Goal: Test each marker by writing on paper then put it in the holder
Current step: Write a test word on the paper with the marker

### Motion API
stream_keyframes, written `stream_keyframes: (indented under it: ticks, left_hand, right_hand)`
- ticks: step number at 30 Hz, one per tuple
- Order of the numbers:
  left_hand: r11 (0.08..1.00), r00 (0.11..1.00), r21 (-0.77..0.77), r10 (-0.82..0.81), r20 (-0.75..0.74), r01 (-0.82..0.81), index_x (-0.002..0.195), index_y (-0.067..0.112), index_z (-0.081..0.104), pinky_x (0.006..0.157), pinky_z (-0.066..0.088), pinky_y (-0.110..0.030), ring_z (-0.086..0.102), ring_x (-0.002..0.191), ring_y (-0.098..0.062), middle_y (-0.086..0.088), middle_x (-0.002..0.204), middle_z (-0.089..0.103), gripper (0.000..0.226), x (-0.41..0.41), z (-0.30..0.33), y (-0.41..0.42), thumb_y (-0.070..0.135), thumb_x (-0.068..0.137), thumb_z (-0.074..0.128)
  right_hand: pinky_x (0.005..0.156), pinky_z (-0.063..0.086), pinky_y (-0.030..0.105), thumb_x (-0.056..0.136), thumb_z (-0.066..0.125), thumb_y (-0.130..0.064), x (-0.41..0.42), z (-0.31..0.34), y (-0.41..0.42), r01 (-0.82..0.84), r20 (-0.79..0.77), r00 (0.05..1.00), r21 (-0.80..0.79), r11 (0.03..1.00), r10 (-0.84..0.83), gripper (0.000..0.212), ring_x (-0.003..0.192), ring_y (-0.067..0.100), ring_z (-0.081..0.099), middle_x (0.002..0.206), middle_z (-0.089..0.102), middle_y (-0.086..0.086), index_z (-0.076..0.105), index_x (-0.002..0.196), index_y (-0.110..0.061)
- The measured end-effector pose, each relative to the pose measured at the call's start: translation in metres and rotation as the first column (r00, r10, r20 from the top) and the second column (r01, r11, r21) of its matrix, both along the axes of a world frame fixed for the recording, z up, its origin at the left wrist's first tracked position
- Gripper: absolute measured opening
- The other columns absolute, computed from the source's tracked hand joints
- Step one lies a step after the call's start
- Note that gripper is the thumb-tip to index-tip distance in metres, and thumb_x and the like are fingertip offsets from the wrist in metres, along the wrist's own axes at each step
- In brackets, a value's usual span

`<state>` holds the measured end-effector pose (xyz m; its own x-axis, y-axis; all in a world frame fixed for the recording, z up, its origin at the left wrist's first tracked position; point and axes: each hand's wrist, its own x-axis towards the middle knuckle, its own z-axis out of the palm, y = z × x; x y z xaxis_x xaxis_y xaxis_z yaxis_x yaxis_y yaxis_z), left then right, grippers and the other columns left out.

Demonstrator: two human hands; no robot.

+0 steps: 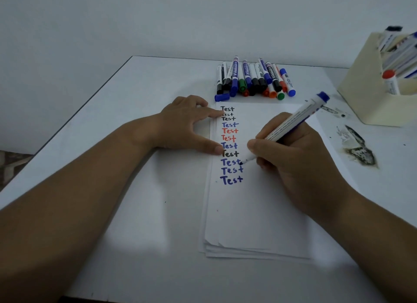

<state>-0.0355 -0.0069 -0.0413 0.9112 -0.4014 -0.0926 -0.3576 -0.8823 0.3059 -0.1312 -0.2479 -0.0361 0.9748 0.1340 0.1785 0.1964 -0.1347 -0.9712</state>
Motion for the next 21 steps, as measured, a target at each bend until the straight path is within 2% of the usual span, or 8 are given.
stream_keyframes:
  ticks: [3,5,7,9,12,15,18,21]
  left_hand:
    - [0.992,0.998,-0.123,0.018,0.062,-0.01,0.14,0.05,0.047,0.113,0.026,-0.032,0.028,0.132,-0.007,0.014,0.142,0.037,0.095,0.001,-0.002,0.001,0.095,0.057,0.053]
    - [0.972,0.985,-0.23,0.073,0.154,-0.036,0.13,0.041,0.056,0.106,0.037,-0.029,0.042,0.119,-0.002,0.015,0.129,0.047,0.075,0.004,-0.005,0.0,0.083,0.068,0.062]
    - [0.938,0.955,-0.333,0.184,0.234,-0.099,0.121,0.037,0.058,0.093,0.045,-0.026,0.054,0.106,-0.002,0.015,0.12,0.051,0.053,0.01,-0.009,-0.001,0.066,0.078,0.069]
    - [0.907,0.928,-0.391,0.269,0.257,-0.155,0.12,0.034,0.057,0.087,0.048,-0.024,0.058,0.1,-0.002,0.014,0.12,0.052,0.044,0.014,-0.011,-0.003,0.056,0.083,0.07]
    - [0.921,0.911,-0.342,0.292,0.292,-0.186,0.126,0.031,0.057,0.087,0.047,-0.024,0.059,0.099,-0.003,0.012,0.123,0.053,0.042,0.015,-0.013,-0.007,0.047,0.089,0.067]
    - [0.947,0.884,-0.239,0.291,0.366,-0.213,0.13,0.03,0.057,0.087,0.044,-0.024,0.06,0.101,-0.007,0.007,0.128,0.058,0.037,0.017,-0.015,-0.009,0.042,0.096,0.059]
    - [0.943,0.862,-0.187,0.327,0.386,-0.274,0.133,0.03,0.058,0.087,0.044,-0.027,0.062,0.104,-0.01,0.008,0.129,0.062,0.04,0.023,-0.011,-0.015,0.049,0.098,0.053]
    - [0.945,0.863,-0.145,0.326,0.386,-0.292,0.134,0.03,0.059,0.089,0.041,-0.028,0.058,0.114,-0.013,0.009,0.128,0.063,0.045,0.032,-0.005,-0.028,0.054,0.096,0.052]
  right_hand:
    - [0.066,0.053,0.034,0.086,0.075,-0.009,0.009,-0.004,-0.003,0.026,-0.14,0.99,0.2,0.979,0.002,0.011,0.07,0.024,0.062,0.078,0.067,0.016,0.065,0.088,-0.014]
    - [0.069,0.056,0.031,0.083,0.076,-0.01,0.013,-0.005,-0.004,0.039,-0.224,0.974,0.306,0.951,0.032,0.015,0.075,0.024,0.066,0.088,0.071,0.019,0.065,0.092,-0.014]
    - [0.07,0.058,0.029,0.079,0.075,-0.008,0.016,-0.004,-0.004,0.062,-0.287,0.956,0.409,0.91,0.064,0.017,0.078,0.024,0.07,0.092,0.073,0.019,0.065,0.093,-0.011]
    - [0.071,0.061,0.03,0.083,0.07,-0.001,0.018,-0.001,-0.004,0.103,-0.338,0.938,0.484,0.869,0.077,0.013,0.079,0.023,0.073,0.092,0.075,0.018,0.066,0.094,-0.008]
    - [0.07,0.063,0.035,0.093,0.056,0.004,0.019,0.004,-0.005,0.195,-0.407,0.91,0.584,0.788,0.076,0.011,0.074,0.025,0.073,0.08,0.073,0.016,0.066,0.095,-0.001]
    - [0.064,0.063,0.034,0.097,0.053,-0.001,0.02,0.009,-0.003,0.244,-0.442,0.894,0.621,0.745,0.075,0.012,0.065,0.024,0.072,0.07,0.07,0.014,0.065,0.097,0.001]
    - [0.059,0.062,0.034,0.095,0.059,-0.003,0.022,0.01,-0.002,0.268,-0.465,0.882,0.629,0.73,0.076,0.006,0.064,0.024,0.072,0.072,0.07,0.015,0.062,0.1,-0.004]
    - [0.06,0.062,0.034,0.092,0.062,0.002,0.022,0.01,-0.004,0.279,-0.473,0.876,0.656,0.701,0.094,0.011,0.067,0.025,0.073,0.077,0.073,0.018,0.06,0.099,-0.006]
